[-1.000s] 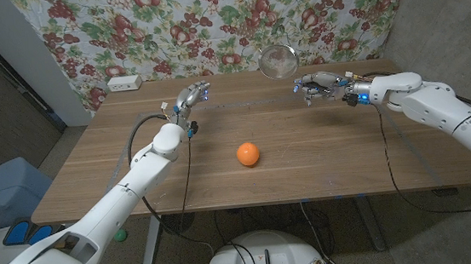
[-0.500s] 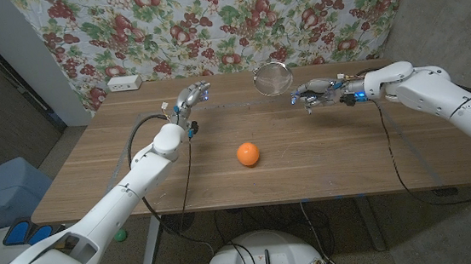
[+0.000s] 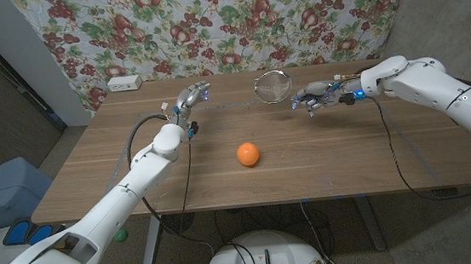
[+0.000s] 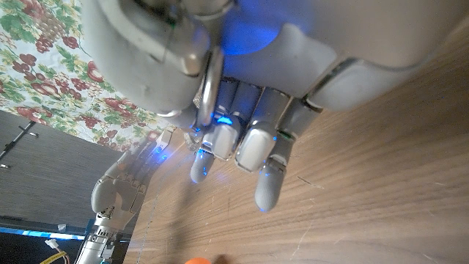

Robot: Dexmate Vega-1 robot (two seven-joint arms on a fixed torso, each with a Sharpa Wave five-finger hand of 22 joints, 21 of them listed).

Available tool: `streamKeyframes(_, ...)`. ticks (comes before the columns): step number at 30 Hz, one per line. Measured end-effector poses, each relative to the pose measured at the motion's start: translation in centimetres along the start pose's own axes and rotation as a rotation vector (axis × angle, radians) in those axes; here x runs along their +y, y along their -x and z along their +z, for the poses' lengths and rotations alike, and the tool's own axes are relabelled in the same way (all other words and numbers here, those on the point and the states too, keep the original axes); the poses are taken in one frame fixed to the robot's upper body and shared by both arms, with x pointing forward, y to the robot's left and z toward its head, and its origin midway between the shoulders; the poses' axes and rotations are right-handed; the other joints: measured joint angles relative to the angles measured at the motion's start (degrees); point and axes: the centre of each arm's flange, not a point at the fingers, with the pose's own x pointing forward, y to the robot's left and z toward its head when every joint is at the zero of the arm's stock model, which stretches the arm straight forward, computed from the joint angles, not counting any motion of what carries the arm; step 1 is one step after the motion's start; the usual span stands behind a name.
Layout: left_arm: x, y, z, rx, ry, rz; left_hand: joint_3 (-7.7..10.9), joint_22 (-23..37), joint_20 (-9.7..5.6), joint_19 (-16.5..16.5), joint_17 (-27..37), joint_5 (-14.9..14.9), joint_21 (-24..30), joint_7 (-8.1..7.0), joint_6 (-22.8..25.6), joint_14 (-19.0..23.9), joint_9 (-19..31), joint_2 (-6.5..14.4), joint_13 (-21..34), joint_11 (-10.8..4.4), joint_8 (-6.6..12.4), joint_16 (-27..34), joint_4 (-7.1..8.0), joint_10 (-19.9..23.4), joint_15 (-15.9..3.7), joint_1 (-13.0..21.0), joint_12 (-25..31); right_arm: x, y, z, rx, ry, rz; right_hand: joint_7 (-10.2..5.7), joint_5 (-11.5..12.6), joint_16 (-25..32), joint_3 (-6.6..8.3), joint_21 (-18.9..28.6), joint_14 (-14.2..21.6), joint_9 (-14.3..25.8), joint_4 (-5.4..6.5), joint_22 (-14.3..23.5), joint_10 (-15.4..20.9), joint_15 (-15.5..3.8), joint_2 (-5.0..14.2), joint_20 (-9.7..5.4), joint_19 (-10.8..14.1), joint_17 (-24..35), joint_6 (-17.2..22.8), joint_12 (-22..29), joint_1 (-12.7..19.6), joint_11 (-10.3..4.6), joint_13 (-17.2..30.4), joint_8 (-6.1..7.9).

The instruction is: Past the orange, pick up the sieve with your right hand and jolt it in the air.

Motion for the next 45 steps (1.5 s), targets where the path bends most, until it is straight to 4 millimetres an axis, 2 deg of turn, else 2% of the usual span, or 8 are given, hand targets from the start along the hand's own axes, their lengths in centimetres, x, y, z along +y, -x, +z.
streamKeyframes(18, 0.3, -0.1, -0.2, 0.0, 0.004, 0.002, 0.0, 0.0, 0.0, 0.0, 0.0, 0.0, -0.38, 0.0, 0.0, 0.0, 0.0, 0.0, 0.0, 0.0, 0.0, 0.0, 0.0, 0.0, 0.0, 0.0, 0.0, 0.1, -0.1, -0.1, -0.033, -0.014, -0.016, 0.0, 0.0, 0.0, 0.0, 0.0, 0.0, -0.01, 0.0, 0.0, 0.0, 0.0, 0.0, 0.0, 0.0, 0.0, 0.0, -0.44, 0.0, 0.0, 0.06, 0.0)
streamKeyframes(32, 0.4, -0.1, -0.2, -0.004, 0.006, 0.003, 0.0, 0.0, 0.0, 0.0, 0.0, 0.0, -0.38, 0.0, 0.0, 0.0, 0.0, 0.0, 0.0, 0.0, 0.0, 0.0, 0.0, 0.0, 0.0, 0.0, 0.0, 0.1, 0.6, -0.1, -0.252, -0.073, -0.071, 0.0, 0.0, 0.0, 0.0, 0.0, 0.0, -0.49, 0.0, 0.01, 0.0, 0.0, -0.01, 0.0, 0.0, 0.0, 0.0, -0.44, 0.0, 0.0, 0.1, 0.4)
streamKeyframes(45, 0.4, -0.1, -0.1, -0.007, 0.007, 0.006, 0.0, 0.0, 0.0, 0.0, 0.0, 0.0, -0.37, 0.0, 0.0, 0.0, 0.0, 0.0, 0.0, 0.0, 0.0, 0.0, 0.0, 0.0, 0.0, 0.0, 0.0, 0.0, 1.2, -0.4, -0.333, -0.106, -0.092, 0.0, 0.0, 0.0, 0.0, 0.0, 0.0, -0.8, 0.0, 0.14, 0.0, 0.0, -0.01, 0.0, 0.0, 0.0, 0.0, -0.44, 0.01, 0.0, 0.33, 0.4)
